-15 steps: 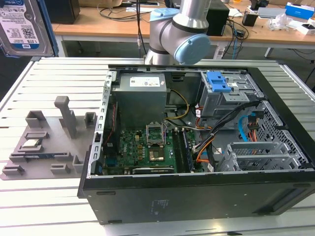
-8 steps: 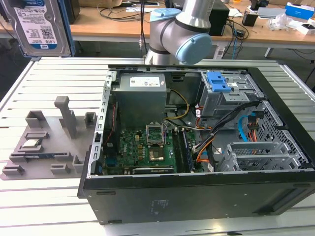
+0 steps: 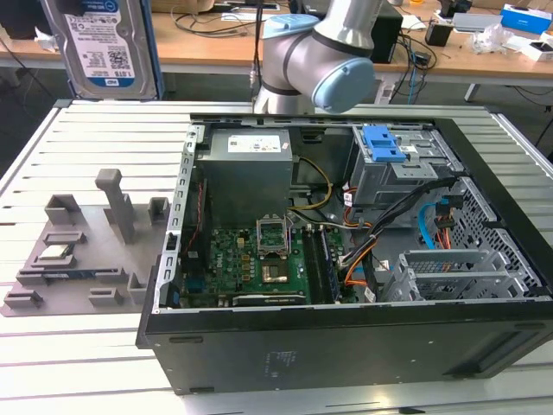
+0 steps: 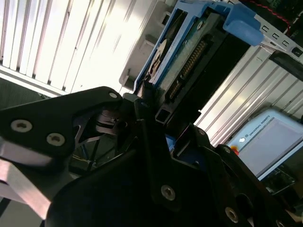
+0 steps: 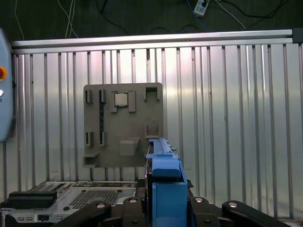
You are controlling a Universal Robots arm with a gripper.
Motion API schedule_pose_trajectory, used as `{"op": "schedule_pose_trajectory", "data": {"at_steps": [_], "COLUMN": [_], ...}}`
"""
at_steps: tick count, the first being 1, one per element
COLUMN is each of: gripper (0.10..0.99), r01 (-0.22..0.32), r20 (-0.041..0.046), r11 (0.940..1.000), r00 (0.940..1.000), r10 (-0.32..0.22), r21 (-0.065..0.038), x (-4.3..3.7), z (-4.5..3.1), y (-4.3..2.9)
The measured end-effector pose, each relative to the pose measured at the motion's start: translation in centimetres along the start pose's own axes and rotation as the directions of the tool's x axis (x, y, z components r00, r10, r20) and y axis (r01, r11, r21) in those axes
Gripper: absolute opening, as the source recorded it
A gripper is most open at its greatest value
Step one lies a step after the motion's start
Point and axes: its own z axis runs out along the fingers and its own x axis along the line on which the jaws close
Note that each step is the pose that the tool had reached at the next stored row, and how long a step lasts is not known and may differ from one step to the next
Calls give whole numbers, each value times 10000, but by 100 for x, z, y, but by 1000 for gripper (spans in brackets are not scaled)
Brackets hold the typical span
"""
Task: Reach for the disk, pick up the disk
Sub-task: 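Pick up the disk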
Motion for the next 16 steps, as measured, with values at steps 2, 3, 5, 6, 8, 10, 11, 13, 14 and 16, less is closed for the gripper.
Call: {"op": "schedule_pose_trajectory", "data": {"at_steps": [2, 3, 5, 6, 8, 10, 11, 13, 14, 16], "gripper": [365, 365, 365, 365, 365, 365, 365, 365, 365, 365], "r01": [-1, -1, 0, 0, 0, 0, -1, 2, 1, -1], "r20": [0, 0, 0, 0, 0, -1, -1, -1, -1, 0], "r11": [10000, 10000, 10000, 10000, 10000, 10000, 10000, 10000, 10000, 10000], "r00": [10000, 10000, 10000, 10000, 10000, 10000, 10000, 10000, 10000, 10000], "r10": [1, 1, 0, 0, 0, 0, 1, -2, -1, 1], "r21": [-4, -6, -9, -12, -16, -21, -22, -25, -26, -29], "x": [-4, -6, -10, -12, -18, -23, -25, -28, -29, -32], "z": [-3, -5, -9, -11, -16, -20, -21, -24, -26, -28], "y": [-87, -122, -232, -287, -416, -550, -580, -666, -694, -768]}}
